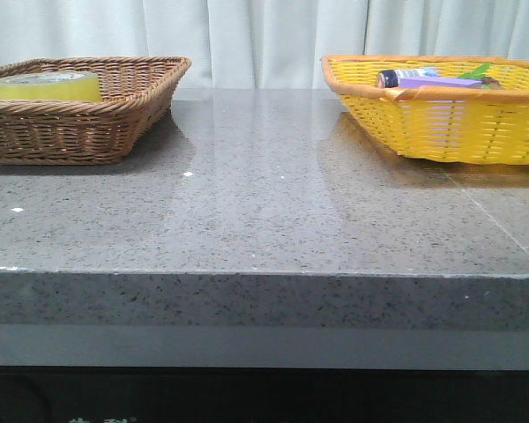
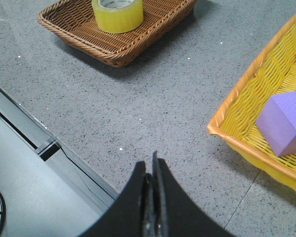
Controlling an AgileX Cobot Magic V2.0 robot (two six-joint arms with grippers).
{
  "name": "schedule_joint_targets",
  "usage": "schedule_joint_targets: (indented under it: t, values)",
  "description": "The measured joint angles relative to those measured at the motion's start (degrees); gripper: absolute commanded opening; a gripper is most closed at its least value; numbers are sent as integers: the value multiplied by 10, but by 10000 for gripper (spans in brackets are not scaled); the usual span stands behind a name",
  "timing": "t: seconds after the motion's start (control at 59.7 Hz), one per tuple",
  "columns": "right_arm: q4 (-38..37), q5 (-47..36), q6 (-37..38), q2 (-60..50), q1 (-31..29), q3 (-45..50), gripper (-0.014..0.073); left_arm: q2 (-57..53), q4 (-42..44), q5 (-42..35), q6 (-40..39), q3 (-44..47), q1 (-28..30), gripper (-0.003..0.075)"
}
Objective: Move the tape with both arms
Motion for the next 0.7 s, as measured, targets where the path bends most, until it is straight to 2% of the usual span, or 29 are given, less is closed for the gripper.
schedule_joint_targets:
  t: [0.502, 0.703]
  values:
    - [1, 0, 0, 0, 0, 0, -70, 0, -22, 32, -1, 0, 0, -20]
    - [1, 0, 0, 0, 0, 0, -70, 0, 50, 33, -68, 0, 0, -20]
